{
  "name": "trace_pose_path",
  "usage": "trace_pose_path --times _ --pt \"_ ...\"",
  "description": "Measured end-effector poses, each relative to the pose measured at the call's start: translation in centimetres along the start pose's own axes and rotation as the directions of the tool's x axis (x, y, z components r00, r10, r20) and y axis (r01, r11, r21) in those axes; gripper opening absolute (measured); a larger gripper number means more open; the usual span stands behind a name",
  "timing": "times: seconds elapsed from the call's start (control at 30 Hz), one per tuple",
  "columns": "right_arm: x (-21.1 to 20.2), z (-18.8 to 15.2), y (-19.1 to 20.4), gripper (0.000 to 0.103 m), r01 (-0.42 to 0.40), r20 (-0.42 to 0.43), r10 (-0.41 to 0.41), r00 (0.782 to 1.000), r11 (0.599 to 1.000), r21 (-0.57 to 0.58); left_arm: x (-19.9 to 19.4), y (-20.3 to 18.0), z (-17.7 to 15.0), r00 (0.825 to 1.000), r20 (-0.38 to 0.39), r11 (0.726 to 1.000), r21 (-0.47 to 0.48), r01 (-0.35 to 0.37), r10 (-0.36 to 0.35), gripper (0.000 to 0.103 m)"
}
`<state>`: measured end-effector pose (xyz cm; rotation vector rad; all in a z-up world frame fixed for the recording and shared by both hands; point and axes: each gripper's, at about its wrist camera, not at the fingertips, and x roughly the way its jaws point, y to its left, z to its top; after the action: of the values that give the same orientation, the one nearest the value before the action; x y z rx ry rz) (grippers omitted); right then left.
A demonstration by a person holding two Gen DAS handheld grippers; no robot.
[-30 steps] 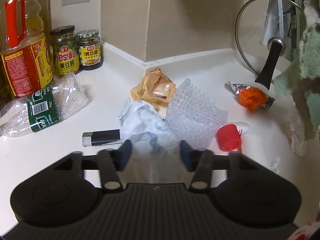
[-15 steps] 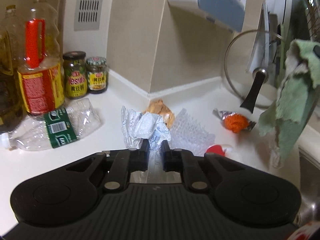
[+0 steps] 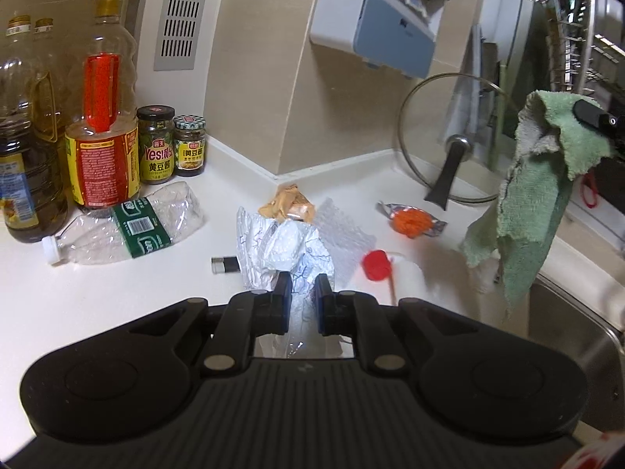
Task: Collect trash
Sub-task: 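Grasp the crumpled white tissue with the left tool, then lift the tissue and towel and carry both over the wastebasket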
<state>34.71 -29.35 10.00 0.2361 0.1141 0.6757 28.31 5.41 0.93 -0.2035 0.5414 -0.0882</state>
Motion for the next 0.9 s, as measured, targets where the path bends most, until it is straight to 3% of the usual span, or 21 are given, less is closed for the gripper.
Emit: trace_pose_path --times 0.43,0.9 --pt "-6.3 -3.1 8.8 0.007 -0.065 -0.072 0.067 0.995 0.998 0.025 -6.8 0.2 -5.0 0.995 -0.065 0.998 0.001 0.07 -0.069 0.011" --pt "-8.0 -9.6 13.3 0.007 -0.06 -0.248 0.083 0.965 0.993 0.1 -9.7 1.6 -10.8 0.98 -0.174 0.995 -0.006 0.096 -0.096 0.011"
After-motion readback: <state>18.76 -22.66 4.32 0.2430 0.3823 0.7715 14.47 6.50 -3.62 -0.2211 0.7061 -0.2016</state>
